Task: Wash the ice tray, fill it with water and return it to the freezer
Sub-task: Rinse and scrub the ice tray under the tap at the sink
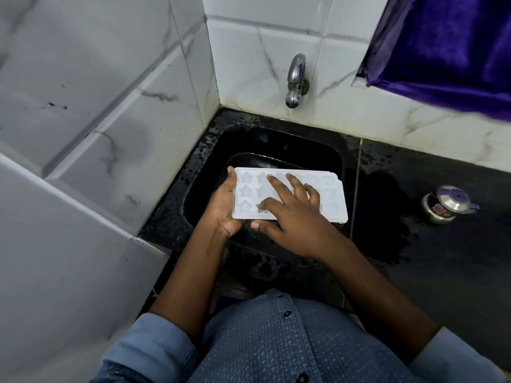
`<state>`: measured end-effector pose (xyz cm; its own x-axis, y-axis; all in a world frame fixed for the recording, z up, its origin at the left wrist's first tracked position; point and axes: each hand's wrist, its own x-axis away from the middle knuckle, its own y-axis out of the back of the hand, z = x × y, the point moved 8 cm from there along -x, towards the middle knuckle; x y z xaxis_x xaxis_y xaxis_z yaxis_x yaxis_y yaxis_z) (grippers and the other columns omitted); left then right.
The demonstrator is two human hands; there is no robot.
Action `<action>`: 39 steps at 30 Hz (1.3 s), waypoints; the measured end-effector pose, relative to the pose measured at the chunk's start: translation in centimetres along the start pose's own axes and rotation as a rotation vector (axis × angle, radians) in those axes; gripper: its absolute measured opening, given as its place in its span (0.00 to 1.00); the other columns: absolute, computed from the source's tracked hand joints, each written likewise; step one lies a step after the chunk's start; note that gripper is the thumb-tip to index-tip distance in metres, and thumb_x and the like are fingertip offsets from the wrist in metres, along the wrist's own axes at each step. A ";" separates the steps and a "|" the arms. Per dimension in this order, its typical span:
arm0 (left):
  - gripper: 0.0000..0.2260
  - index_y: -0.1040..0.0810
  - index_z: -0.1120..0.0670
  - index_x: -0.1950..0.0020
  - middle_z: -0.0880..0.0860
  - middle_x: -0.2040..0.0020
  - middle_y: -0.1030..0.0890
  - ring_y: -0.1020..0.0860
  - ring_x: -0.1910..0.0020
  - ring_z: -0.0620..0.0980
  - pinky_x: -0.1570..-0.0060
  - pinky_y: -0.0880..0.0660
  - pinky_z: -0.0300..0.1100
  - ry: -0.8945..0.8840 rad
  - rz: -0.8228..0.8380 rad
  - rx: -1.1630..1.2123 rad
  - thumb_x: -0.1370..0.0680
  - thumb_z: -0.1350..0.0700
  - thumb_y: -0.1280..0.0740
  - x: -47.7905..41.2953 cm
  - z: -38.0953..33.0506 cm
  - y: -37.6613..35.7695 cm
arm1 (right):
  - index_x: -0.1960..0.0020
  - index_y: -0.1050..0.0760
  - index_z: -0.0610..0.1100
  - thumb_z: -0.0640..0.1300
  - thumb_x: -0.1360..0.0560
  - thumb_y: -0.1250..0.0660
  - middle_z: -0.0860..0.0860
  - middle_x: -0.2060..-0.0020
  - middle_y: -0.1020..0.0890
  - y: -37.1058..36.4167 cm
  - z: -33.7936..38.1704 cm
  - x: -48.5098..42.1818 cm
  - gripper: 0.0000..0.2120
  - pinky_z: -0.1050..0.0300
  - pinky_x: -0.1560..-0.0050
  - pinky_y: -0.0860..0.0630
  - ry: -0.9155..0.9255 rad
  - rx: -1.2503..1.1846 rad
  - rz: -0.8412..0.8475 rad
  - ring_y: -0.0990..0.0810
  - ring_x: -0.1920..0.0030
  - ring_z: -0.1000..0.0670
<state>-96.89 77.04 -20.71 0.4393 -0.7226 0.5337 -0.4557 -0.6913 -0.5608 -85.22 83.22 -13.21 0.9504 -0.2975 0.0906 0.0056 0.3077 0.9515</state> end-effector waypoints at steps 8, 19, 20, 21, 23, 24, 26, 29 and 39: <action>0.35 0.20 0.59 0.32 0.63 0.37 0.15 0.14 0.42 0.61 0.47 0.16 0.56 0.009 0.033 0.024 0.16 0.31 0.48 0.4 0.5 -0.6 | 0.34 0.29 0.55 0.70 0.21 0.47 0.50 0.15 0.52 0.3 0.5 -0.1 0.25 0.35 0.21 0.56 0.041 -0.038 -0.019 0.60 0.16 0.41; 0.34 0.19 0.59 0.32 0.62 0.40 0.14 0.13 0.46 0.61 0.51 0.14 0.57 0.070 0.029 0.079 0.17 0.31 0.44 0.8 1.0 -1.5 | 0.28 0.26 0.61 0.66 0.19 0.40 0.50 0.15 0.56 -0.2 2.2 -1.1 0.21 0.34 0.21 0.61 0.078 -0.013 0.101 0.63 0.17 0.41; 0.34 0.19 0.59 0.32 0.62 0.40 0.14 0.13 0.46 0.61 0.51 0.14 0.57 0.070 0.029 0.084 0.17 0.31 0.44 0.8 1.1 -1.5 | 0.28 0.26 0.61 0.66 0.19 0.40 0.51 0.15 0.56 -0.2 2.3 -1.0 0.21 0.34 0.21 0.61 0.081 -0.017 0.117 0.63 0.17 0.41; 0.34 0.20 0.59 0.31 0.62 0.39 0.15 0.13 0.46 0.61 0.50 0.14 0.57 0.066 0.026 0.083 0.16 0.31 0.44 0.9 1.0 -1.4 | 0.28 0.26 0.61 0.65 0.18 0.39 0.51 0.15 0.56 -0.2 2.4 -1.0 0.21 0.34 0.21 0.61 0.086 -0.021 0.124 0.63 0.16 0.42; 0.35 0.21 0.59 0.29 0.63 0.36 0.16 0.14 0.43 0.61 0.48 0.15 0.57 0.058 0.019 0.081 0.17 0.31 0.43 0.9 1.0 -1.0 | 0.30 0.26 0.61 0.65 0.18 0.40 0.51 0.15 0.55 -0.1 2.4 -1.0 0.20 0.33 0.21 0.61 0.089 -0.020 0.093 0.63 0.16 0.42; 0.35 0.22 0.60 0.27 0.63 0.34 0.17 0.15 0.42 0.62 0.46 0.16 0.58 0.057 0.017 0.084 0.17 0.31 0.42 0.8 1.0 -0.9 | 0.30 0.26 0.61 0.64 0.18 0.40 0.51 0.15 0.54 0.0 2.5 -1.1 0.19 0.33 0.21 0.62 0.087 -0.010 0.067 0.62 0.16 0.41; 0.36 0.22 0.60 0.28 0.64 0.33 0.18 0.15 0.41 0.61 0.45 0.16 0.58 0.056 0.024 0.076 0.17 0.31 0.43 0.9 0.9 -1.0 | 0.31 0.26 0.61 0.65 0.18 0.41 0.50 0.15 0.54 -0.1 2.7 -1.2 0.19 0.32 0.21 0.63 0.087 0.009 0.042 0.62 0.16 0.41; 0.35 0.19 0.59 0.32 0.62 0.39 0.15 0.13 0.46 0.61 0.50 0.14 0.57 0.058 0.033 0.074 0.17 0.31 0.45 1.0 0.8 -1.0 | 0.30 0.26 0.60 0.67 0.19 0.40 0.51 0.15 0.54 -0.5 3.0 -1.2 0.22 0.33 0.21 0.63 0.111 0.010 0.063 0.62 0.16 0.41; 0.37 0.20 0.59 0.29 0.65 0.32 0.18 0.16 0.41 0.63 0.40 0.19 0.61 0.068 0.046 0.050 0.18 0.29 0.44 0.9 0.9 -0.5 | 0.29 0.27 0.59 0.69 0.19 0.42 0.50 0.15 0.55 -0.6 3.2 -1.0 0.24 0.32 0.21 0.62 0.117 0.043 0.059 0.63 0.16 0.40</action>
<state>-95.53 76.74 -20.49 0.3648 -0.7530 0.5477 -0.4339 -0.6579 -0.6155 -87.14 80.47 -12.89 0.9785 -0.1718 0.1139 -0.0620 0.2819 0.9575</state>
